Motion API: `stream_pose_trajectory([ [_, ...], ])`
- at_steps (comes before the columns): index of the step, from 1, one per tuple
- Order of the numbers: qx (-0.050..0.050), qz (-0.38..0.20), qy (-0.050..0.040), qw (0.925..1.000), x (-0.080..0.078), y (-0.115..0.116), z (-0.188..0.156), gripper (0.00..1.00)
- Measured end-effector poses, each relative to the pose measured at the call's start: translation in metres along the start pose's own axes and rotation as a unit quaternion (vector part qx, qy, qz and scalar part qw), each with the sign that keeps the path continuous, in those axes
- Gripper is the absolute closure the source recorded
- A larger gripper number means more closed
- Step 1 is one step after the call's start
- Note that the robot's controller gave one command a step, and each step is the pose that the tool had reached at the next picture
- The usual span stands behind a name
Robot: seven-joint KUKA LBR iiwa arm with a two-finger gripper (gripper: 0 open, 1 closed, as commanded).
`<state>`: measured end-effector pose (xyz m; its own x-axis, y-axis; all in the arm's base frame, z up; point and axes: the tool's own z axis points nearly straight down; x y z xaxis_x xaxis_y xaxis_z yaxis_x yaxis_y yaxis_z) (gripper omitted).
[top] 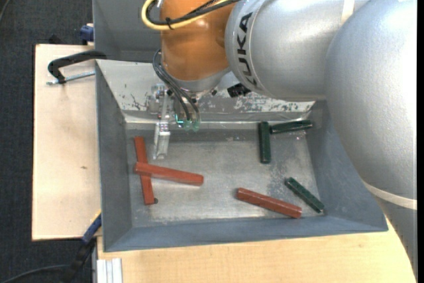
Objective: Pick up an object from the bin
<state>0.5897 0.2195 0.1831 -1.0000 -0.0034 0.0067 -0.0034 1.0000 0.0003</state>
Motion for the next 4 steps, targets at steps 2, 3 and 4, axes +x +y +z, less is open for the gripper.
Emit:
stream_pose_trajectory([
  [2, -0.003, 0.169, -0.0065, 0.9857, 0.008, -0.021, 0.109, 0.0],
  [3, -0.004, 0.167, -0.0067, 0.9859, -0.003, -0.01, 0.109, 0.0],
  [4, -0.003, 0.164, -0.0052, 0.9865, 0.03, 0.017, 0.11, 0.0],
])
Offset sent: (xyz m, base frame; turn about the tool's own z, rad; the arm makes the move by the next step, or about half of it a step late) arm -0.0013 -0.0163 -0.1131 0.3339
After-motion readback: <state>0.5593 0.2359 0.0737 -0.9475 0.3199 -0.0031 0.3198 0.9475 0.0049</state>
